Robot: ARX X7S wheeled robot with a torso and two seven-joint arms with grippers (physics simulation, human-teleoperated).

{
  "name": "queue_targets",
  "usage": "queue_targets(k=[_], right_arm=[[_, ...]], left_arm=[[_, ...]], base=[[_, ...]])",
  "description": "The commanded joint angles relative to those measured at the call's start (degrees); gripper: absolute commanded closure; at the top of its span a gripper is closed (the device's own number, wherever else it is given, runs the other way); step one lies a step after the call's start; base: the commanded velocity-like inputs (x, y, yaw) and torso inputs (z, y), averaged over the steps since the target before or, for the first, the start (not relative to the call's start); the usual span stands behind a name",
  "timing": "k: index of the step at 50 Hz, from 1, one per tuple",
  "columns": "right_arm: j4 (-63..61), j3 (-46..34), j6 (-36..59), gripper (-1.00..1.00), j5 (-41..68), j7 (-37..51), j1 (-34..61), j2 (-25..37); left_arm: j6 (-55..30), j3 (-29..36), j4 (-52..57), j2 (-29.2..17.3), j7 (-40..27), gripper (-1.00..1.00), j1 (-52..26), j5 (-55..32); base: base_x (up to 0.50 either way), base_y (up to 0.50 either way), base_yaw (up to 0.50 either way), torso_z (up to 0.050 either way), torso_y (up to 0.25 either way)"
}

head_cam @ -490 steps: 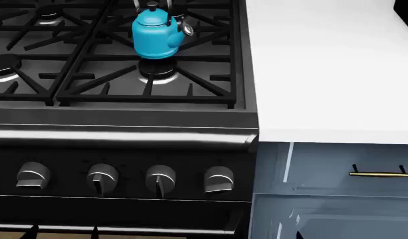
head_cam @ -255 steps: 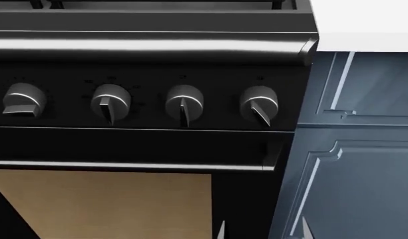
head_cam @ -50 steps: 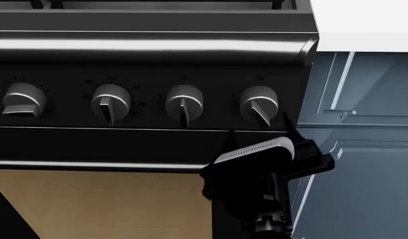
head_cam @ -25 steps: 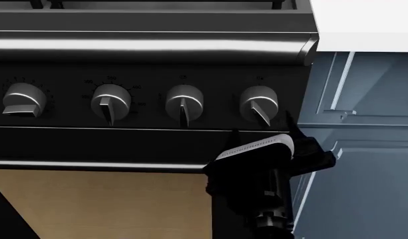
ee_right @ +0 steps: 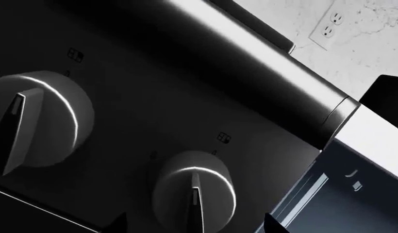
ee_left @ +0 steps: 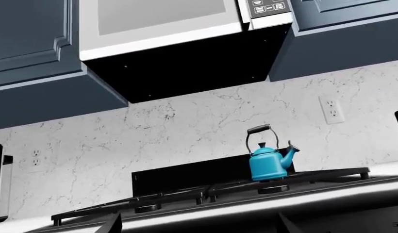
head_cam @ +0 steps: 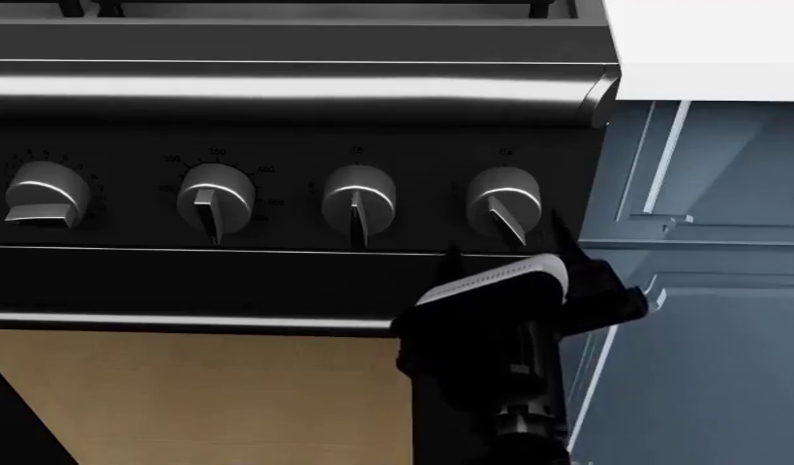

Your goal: Turn off the front right burner of the stove.

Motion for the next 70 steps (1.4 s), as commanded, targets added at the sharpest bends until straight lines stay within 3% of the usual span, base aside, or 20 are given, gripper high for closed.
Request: queue_targets(k=[1, 70], right_arm=[[0.52, -0.34, -0.32, -1.00, 0.36, 0.07, 0.79, -0.07], [4.85, -1.56, -1.83, -1.00, 2.65, 1.17, 2.33, 0.26]], left_arm=[[-0.06, 0.17, 0.04, -0.19, -0.22, -1.00, -0.02, 0.05], [-0.25, 0.67, 0.54, -1.32, -1.89, -1.00, 0.11, 0.17]], base=[[0.00, 0.00, 0.00, 0.000, 0.000], [0.00, 0.00, 0.00, 0.000, 0.000]])
